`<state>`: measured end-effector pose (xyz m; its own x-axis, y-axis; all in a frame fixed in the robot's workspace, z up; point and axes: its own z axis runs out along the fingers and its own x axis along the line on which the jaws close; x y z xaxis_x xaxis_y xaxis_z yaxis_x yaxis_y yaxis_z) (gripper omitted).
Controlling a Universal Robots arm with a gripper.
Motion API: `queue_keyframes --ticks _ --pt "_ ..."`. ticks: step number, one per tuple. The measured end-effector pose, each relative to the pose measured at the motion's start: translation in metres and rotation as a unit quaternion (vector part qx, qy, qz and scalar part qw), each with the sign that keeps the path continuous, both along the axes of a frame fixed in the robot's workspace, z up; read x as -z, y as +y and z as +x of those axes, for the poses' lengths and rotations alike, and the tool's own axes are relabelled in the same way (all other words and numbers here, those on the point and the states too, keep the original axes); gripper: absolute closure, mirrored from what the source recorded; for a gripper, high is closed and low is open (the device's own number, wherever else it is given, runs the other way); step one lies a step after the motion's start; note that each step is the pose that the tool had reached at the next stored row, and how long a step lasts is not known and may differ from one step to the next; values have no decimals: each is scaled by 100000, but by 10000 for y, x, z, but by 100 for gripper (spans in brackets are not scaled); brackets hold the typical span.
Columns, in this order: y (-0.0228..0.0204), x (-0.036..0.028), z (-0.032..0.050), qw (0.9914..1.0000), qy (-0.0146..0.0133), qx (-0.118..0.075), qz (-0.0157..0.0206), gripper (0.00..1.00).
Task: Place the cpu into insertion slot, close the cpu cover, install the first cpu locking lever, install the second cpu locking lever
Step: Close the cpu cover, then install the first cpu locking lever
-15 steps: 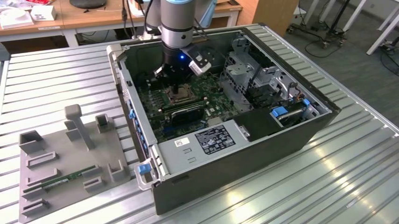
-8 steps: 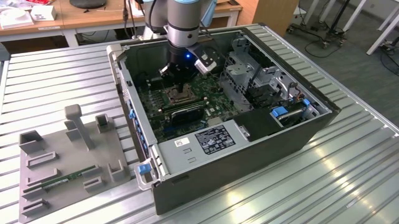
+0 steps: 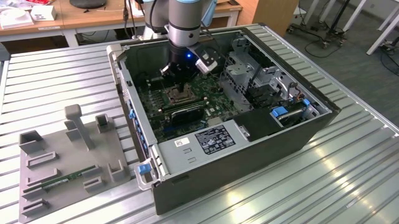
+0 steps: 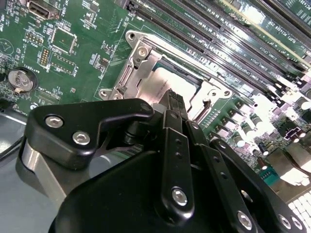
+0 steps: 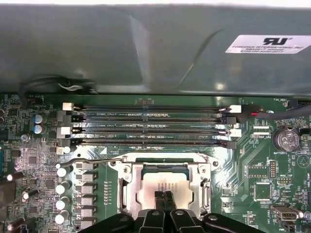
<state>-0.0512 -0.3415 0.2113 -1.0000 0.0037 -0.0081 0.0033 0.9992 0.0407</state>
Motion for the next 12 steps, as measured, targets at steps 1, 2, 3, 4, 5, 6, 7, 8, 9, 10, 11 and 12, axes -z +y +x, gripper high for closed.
queue_keyframes --ticks 1,2,3,4,5,6,7,8,9,10,11,12 --pt "0 -4 0 100000 -5 -1 8 89" --pt "0 -5 0 100000 -13 1 21 89" --pt "0 -5 0 100000 -15 0 25 89" --pt "0 -6 0 100000 -15 -1 23 89" --pt "0 -13 0 100000 -8 -2 13 89" --pt "0 -20 0 100000 -8 -1 12 89" --pt "0 -20 0 100000 -7 0 13 89" --pt "0 -20 0 100000 -8 -1 12 89" --pt "0 -20 0 100000 -7 -1 10 89" --pt "0 -20 0 100000 -8 1 9 89" --pt "0 -20 0 100000 -8 0 12 89" --pt "0 -20 0 100000 -7 1 9 89"
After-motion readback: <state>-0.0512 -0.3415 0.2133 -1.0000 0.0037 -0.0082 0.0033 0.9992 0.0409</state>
